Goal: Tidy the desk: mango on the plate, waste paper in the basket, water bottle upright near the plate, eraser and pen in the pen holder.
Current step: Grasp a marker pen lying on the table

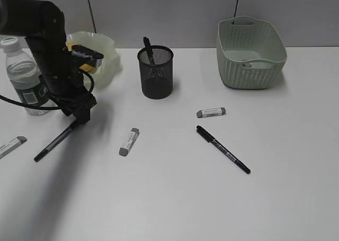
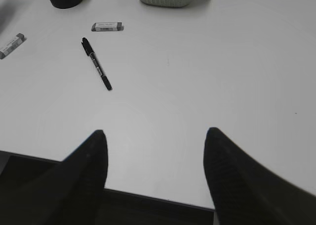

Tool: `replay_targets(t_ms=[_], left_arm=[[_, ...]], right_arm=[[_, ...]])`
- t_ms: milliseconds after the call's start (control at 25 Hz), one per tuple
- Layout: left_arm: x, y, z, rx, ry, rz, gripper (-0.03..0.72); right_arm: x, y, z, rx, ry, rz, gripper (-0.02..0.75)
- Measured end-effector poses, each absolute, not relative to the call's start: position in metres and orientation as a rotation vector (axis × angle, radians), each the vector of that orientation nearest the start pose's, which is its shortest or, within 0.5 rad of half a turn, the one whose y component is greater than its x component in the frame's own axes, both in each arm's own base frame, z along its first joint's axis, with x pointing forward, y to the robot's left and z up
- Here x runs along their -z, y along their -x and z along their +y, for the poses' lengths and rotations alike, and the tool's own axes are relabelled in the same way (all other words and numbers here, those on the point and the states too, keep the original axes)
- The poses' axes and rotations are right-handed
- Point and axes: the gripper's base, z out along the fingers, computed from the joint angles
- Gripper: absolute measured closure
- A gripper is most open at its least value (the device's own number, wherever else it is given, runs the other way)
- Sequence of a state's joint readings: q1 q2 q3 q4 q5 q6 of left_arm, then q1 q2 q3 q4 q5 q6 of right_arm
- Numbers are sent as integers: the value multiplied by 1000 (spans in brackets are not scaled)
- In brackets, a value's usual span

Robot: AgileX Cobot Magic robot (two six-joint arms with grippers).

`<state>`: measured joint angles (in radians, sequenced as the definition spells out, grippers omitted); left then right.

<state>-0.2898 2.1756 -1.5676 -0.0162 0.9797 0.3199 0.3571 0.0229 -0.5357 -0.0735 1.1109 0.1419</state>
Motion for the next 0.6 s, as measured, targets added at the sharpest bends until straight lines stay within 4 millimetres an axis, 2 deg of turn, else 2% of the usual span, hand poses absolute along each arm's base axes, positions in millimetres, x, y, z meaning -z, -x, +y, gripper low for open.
replay_targets(t_ms=[160, 280, 480, 600], left_arm=[[-125, -408, -123, 21, -912, 2971, 281], [-124, -409, -123, 19, -914, 2973, 303], [-124, -409, -121, 13, -910, 2975, 475], [-124, -409, -121, 31, -900, 2986, 537]], right_arm=[[-283, 5, -8, -215, 218, 2075, 247], [-283, 5, -8, -215, 217, 2075, 247], [-283, 5, -8, -215, 217, 2075, 247], [-283, 5, -8, -215, 217, 2075, 248]])
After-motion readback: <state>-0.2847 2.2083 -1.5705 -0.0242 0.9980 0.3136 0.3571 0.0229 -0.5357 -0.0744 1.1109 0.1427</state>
